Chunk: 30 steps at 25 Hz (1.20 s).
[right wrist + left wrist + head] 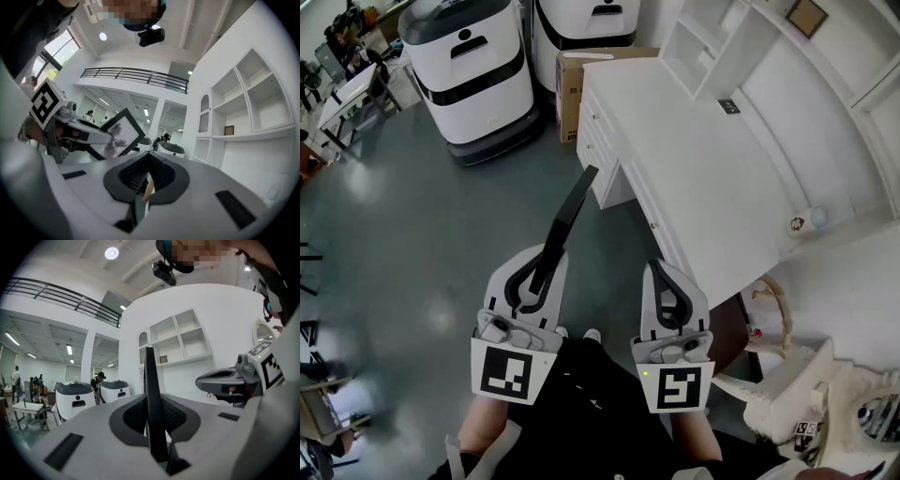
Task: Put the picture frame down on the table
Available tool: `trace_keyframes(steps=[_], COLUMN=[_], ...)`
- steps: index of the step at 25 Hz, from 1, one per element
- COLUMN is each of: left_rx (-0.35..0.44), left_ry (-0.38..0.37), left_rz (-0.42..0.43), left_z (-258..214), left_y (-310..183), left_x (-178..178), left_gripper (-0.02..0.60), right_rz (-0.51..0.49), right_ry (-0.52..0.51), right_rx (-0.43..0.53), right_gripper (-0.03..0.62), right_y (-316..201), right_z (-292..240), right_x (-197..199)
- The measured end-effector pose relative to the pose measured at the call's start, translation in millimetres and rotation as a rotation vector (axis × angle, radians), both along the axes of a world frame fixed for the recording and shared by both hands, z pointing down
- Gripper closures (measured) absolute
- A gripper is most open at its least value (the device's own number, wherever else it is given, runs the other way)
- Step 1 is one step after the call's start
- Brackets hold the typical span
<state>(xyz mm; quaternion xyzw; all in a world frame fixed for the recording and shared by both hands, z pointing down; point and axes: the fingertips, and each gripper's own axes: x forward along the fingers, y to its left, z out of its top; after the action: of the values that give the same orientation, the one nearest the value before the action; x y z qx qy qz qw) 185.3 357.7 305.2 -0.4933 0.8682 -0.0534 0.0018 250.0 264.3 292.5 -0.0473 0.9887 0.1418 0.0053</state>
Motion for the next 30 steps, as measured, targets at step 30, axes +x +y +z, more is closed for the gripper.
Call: trace_keyframes(steps=[30], left_rx=[-0.005], left_ry=[-0.043], left_rz=[-0.165], left_z=[-3], left_y=[-10], left_x=[31], left_gripper=[0.538], right_rz=[-0.142], right_ry=[-0.066], right_rx=[0.026], right_gripper=[0.592], right_y=[-30], right_z=[-8], right_x=[29])
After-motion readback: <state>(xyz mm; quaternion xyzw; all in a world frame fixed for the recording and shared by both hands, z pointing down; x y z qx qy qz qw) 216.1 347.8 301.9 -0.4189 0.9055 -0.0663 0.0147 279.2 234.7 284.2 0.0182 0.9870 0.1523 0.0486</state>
